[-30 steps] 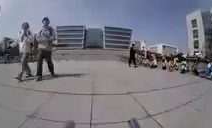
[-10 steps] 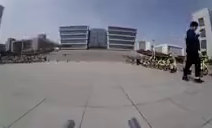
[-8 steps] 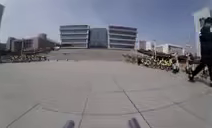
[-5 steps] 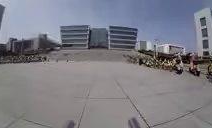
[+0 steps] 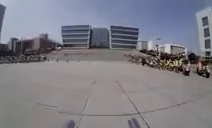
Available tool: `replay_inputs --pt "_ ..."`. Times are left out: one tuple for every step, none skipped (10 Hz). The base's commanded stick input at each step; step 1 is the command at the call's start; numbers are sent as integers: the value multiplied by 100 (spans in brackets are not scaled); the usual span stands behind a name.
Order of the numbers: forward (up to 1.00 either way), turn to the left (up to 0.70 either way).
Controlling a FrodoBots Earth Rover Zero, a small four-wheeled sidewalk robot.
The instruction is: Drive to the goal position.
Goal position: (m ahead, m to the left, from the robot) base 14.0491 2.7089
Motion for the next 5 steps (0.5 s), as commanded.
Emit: replay_inputs --pt "100 0" --pt "100 0" --pt "100 0" --pt "100 0" --pt "100 0"
